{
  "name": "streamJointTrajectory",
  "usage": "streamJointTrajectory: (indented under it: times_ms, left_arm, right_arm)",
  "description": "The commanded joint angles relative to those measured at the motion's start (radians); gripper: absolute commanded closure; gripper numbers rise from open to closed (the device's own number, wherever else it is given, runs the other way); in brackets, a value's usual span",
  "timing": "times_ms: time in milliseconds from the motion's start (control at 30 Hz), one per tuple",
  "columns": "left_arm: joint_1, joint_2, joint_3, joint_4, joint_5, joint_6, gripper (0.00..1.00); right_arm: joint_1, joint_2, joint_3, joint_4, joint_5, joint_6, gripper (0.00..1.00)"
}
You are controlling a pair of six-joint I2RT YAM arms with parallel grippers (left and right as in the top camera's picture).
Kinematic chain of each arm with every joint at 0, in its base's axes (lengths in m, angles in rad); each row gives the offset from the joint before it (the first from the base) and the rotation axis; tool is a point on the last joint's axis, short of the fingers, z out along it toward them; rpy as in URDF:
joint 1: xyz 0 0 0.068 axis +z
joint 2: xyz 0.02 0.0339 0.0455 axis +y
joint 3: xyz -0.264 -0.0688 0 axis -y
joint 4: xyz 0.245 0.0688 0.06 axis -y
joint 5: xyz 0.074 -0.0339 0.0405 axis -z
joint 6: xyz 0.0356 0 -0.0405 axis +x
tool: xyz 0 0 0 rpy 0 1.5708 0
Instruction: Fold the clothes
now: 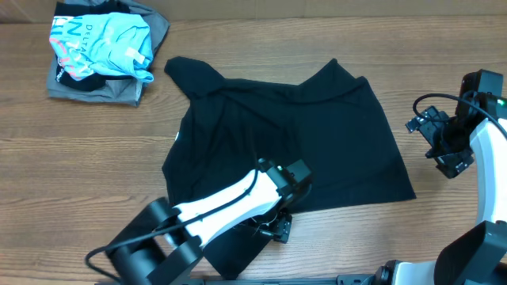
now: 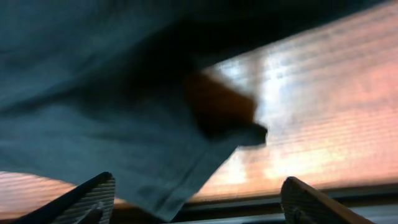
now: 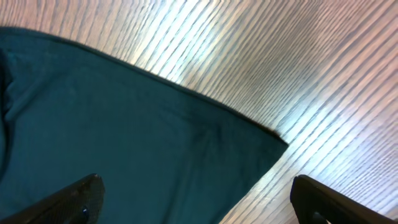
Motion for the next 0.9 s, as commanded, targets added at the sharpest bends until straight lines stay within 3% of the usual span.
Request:
streamJointTrajectory:
  times_ms: [0,300,433,600,733,867]
  left_arm:
    - [0.0,0.056,-0.006,0.035,-0.013,-0.092,0.14]
    - [0.001,0.128,-0.01,0.088,-0.048,-0.165,0.15]
    - [0.001,0.158,-0.01,0.09,-0.06,-0.172,0.2]
    - [0.001,0.164,-0.01,0.076,-0.06,-0.17,0.42]
    - [0.001,0.164,-0.01,0.054,-0.061,-0.16,0.7]
    - [0.001,0.164,-0.01,0.033,-0.061,-0.159,0.84]
  right_arm:
    - [-0.001,0.0,0.003,0.01,0.048,-0.006,0.0]
    - [-0.001,0.0,0.003,0.026,0.046,-0.006,0.0]
    - [-0.001,0.0,0.003,0.021,0.046,-0.006,0.0]
    - [-0.001,0.0,-0.02,0.01,0.045,-0.005,0.0]
    - [-0.001,0.0,-0.09,0.034,0.007,0.002,0.0]
    - [-0.001,0.0,-0.138,0.052,-0.011,0.006,0.06]
